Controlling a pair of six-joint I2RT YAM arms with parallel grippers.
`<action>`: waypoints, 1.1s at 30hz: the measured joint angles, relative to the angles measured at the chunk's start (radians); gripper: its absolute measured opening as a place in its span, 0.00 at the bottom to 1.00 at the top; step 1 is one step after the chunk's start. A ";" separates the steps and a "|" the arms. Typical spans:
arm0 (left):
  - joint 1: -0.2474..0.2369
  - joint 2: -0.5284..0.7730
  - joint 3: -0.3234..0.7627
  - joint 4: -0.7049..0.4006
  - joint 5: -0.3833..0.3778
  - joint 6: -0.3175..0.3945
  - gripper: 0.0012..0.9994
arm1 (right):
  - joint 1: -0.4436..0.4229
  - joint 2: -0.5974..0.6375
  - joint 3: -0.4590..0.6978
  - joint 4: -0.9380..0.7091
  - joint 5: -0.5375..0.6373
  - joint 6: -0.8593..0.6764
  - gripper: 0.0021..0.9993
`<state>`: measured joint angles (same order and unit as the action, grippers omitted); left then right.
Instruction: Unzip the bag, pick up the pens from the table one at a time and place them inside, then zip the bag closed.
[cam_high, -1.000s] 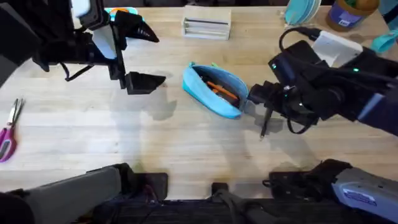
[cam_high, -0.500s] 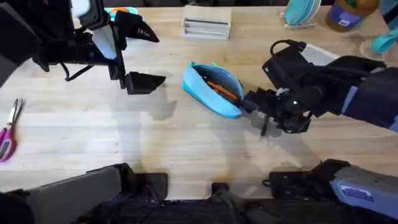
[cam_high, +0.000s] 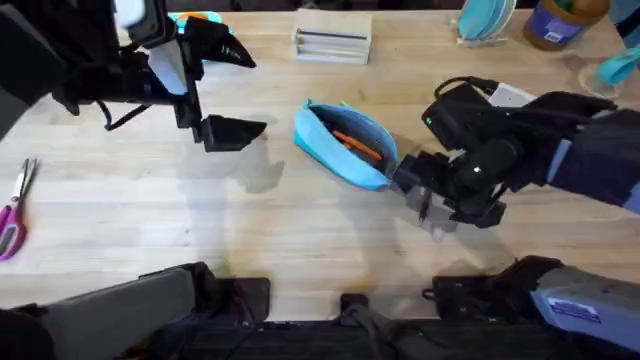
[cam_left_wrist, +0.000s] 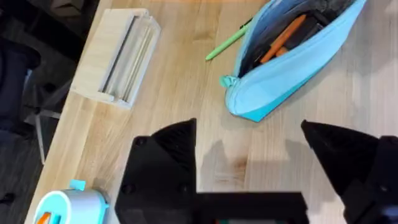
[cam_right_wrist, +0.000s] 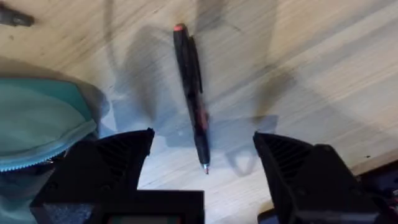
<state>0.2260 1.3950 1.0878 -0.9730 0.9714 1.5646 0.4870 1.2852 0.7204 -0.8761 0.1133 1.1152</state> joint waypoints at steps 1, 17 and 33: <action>0.000 0.000 0.000 0.000 0.000 0.000 0.99 | 0.000 0.000 0.000 0.000 -0.002 0.000 1.00; 0.000 0.000 0.000 0.000 0.000 0.000 0.99 | 0.013 -0.036 -0.063 0.034 -0.003 0.042 0.58; 0.000 0.000 0.000 0.000 0.000 0.000 0.99 | 0.013 -0.054 -0.063 0.033 -0.025 0.036 0.05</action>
<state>0.2260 1.3952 1.0878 -0.9730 0.9714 1.5646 0.4999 1.2316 0.6579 -0.8432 0.0879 1.1512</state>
